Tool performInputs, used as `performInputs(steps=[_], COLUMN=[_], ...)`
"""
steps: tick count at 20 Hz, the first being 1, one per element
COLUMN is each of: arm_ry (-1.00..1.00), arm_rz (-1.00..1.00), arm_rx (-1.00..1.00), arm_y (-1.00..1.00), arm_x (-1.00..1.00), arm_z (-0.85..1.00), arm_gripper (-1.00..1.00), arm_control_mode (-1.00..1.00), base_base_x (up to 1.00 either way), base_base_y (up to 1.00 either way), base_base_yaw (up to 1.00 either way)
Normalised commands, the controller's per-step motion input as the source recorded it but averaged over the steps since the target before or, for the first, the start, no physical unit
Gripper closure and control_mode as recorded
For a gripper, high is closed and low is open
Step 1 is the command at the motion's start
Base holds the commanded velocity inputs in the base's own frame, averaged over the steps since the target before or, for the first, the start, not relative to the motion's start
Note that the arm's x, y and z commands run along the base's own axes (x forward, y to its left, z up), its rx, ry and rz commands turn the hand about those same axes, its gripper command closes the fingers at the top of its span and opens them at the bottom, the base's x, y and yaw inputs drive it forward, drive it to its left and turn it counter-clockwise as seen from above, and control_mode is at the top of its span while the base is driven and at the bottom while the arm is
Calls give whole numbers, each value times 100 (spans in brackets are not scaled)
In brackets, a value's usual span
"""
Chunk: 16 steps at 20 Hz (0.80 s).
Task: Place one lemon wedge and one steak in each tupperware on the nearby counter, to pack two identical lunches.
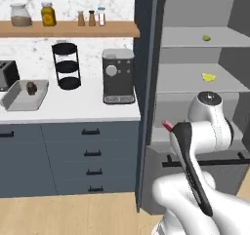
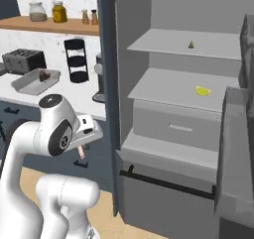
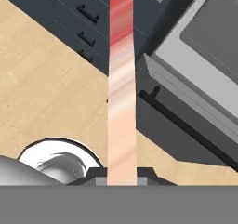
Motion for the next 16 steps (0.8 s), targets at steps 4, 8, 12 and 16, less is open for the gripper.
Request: performInputs(steps=[4,8,12,16], arm_ry=[0,0,0,0], arm_rz=[0,0,0,0], arm_rx=[0,0,0,0], arm_y=[0,0,0,0], arm_x=[0,0,0,0], arm_z=[0,0,0,0], arm_gripper=[100,100,100,100], arm_control_mode=[100,100,100,100], base_base_x=[40,86,99,89], base_base_y=[100,100,100,100], base_base_yaw=[9,0,0,0])
